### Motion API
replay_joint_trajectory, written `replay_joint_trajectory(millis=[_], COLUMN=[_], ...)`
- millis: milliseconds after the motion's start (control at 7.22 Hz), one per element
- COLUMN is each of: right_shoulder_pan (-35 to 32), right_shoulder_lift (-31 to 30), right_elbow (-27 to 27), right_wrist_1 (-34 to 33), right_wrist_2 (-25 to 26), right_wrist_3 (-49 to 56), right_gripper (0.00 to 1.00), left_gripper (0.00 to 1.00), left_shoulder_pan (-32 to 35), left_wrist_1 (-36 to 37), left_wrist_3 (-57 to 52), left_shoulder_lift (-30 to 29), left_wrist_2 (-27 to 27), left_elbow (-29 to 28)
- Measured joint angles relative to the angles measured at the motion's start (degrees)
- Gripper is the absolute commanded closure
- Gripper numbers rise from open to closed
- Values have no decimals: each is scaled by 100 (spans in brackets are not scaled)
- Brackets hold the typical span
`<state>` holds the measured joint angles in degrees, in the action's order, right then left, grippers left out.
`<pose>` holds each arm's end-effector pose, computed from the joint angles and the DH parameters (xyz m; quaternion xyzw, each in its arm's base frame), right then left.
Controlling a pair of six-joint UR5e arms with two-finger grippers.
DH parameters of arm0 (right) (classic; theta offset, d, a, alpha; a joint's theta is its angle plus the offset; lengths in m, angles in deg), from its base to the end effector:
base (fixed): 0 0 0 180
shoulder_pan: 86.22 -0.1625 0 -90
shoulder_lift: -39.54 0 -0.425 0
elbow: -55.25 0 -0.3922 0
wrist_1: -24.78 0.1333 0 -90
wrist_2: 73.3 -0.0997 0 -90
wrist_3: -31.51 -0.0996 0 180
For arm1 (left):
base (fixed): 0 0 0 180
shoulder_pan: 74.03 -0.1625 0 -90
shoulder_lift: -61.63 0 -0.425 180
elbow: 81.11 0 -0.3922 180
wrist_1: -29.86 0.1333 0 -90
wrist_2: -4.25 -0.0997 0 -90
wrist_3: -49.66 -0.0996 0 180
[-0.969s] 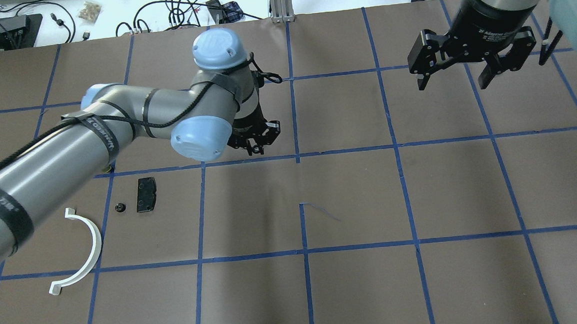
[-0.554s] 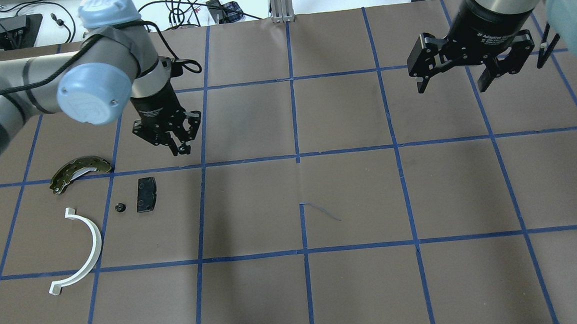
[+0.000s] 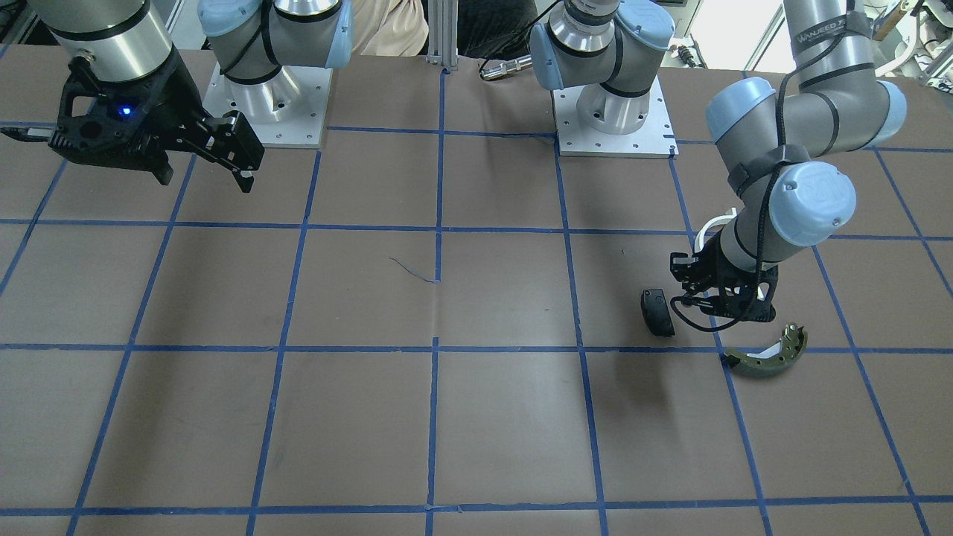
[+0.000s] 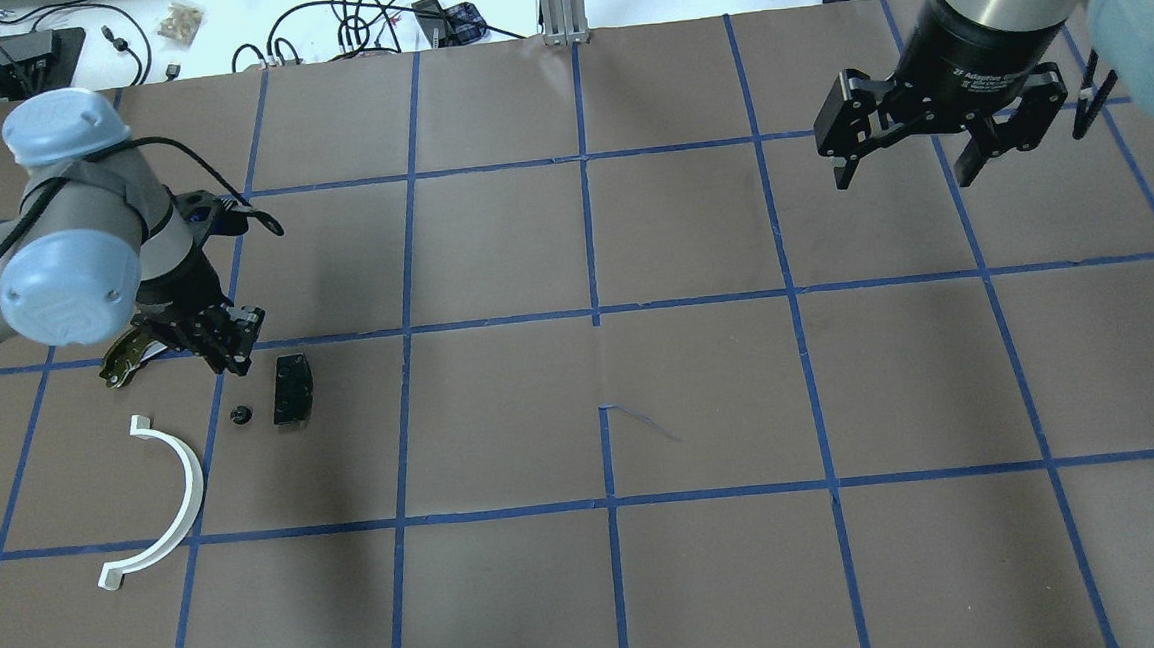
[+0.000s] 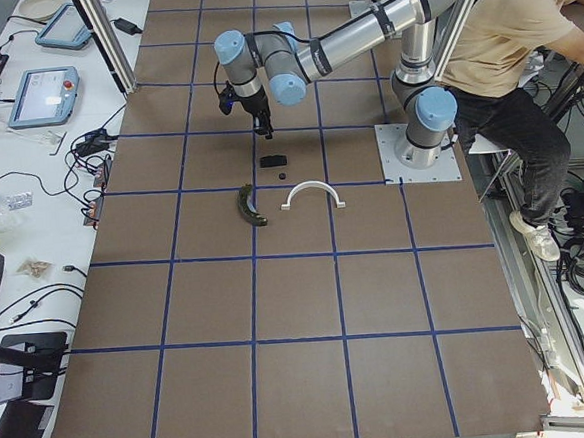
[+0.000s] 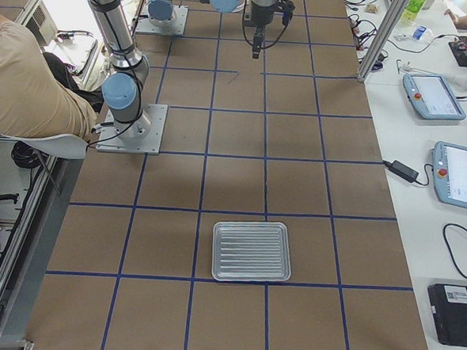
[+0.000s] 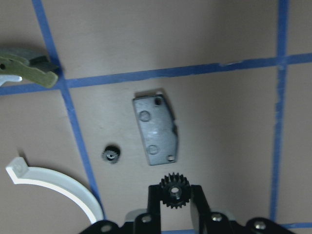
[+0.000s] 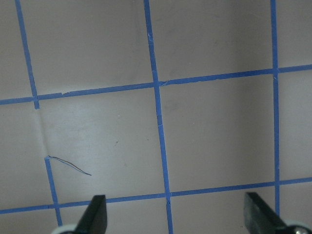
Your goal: Place bearing gear from tray to pile
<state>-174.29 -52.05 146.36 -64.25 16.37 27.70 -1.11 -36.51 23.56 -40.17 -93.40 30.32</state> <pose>0.1177 -0.4835 0.4902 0.0501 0.9987 0.0043 0.0028 0.0312 -0.5102 0.2496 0.0837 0.9908 0.1021 0.0311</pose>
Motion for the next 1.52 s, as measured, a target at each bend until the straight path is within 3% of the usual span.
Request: replay_joint_trajectory(millis=[277, 415, 1108, 1385, 1523], right_shoulder_pan=[0, 0, 8, 8, 11], right_shoulder_lift=[0, 0, -75, -79, -82], right_elbow=[3, 14, 172, 178, 179], right_wrist_1=[0, 0, -11, -9, -9], right_wrist_2=[5, 6, 12, 15, 15], right_wrist_3=[21, 34, 48, 48, 48], right_gripper=[0, 0, 0, 0, 0], left_gripper=[100, 1, 0, 0, 0], left_shoulder_pan=[-410, -472, -453, -262, -13], left_wrist_1=[1108, 1281, 1180, -14, -1278], left_wrist_3=[-482, -567, -571, -296, 115], left_shoulder_lift=[43, 65, 210, 318, 372], left_wrist_2=[7, 16, 88, 208, 317], left_elbow=[820, 974, 940, 78, -835])
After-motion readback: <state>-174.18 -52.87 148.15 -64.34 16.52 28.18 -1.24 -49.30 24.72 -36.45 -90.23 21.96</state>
